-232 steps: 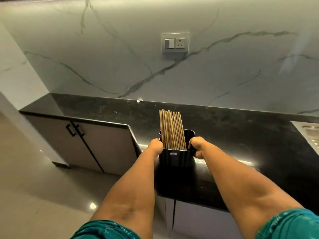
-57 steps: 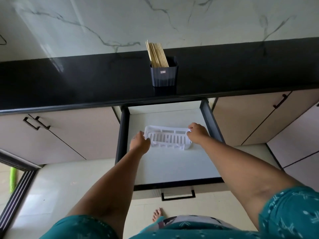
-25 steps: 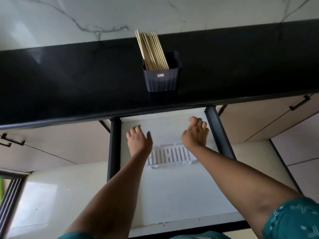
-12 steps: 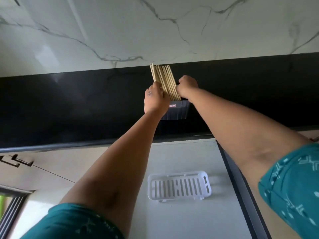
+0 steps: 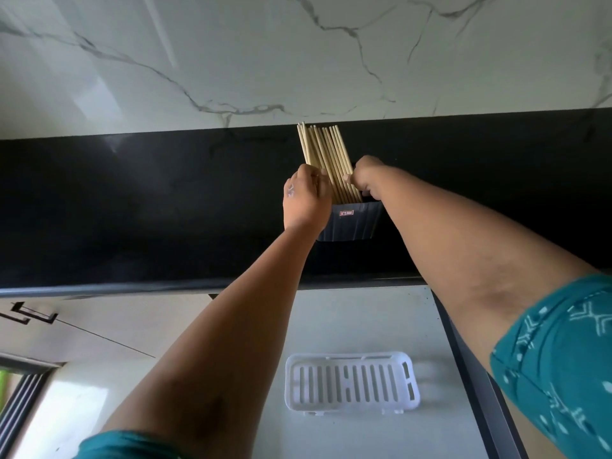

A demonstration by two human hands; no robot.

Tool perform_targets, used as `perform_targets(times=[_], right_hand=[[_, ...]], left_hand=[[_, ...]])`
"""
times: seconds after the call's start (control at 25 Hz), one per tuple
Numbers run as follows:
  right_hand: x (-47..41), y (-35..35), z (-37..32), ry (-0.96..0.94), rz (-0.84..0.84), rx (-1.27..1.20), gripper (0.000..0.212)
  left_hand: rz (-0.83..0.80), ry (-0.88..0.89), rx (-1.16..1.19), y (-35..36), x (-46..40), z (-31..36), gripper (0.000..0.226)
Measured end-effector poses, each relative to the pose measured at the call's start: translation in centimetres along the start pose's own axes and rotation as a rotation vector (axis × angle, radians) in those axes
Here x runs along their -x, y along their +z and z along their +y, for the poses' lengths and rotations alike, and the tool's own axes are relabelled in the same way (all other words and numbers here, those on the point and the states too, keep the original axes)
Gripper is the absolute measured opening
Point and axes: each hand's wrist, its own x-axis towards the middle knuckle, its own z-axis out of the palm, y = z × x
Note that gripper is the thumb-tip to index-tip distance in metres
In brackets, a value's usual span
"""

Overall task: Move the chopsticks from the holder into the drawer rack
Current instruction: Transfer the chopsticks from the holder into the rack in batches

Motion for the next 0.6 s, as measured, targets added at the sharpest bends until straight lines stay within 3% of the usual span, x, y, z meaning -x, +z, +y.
perform_targets(times=[0.2, 0.36, 0.48, 0.6], right_hand=[[0.3, 0.5, 0.4, -0.095, 0.029, 0.046, 0.048], [0.8, 0.2, 0.5, -0.144, 0.105, -0.048, 0.033], [2.2, -1.1, 0.6, -0.236, 0.225, -0.275, 0.022], [5.6, -3.8, 0.0, -0.405, 0.443, -0.475, 0.023]], left_hand=[[0.019, 0.008, 0.012, -0.3, 0.4, 0.1, 0.028], [0.008, 0.015, 0.002, -0.8, 0.5, 0.2, 0.026], [-0.051, -0.137, 0.033, -1.4, 0.9, 1.4, 0.026], [-0.1, -0.366, 0.256, -2.8, 1.8, 6.2, 0.039]])
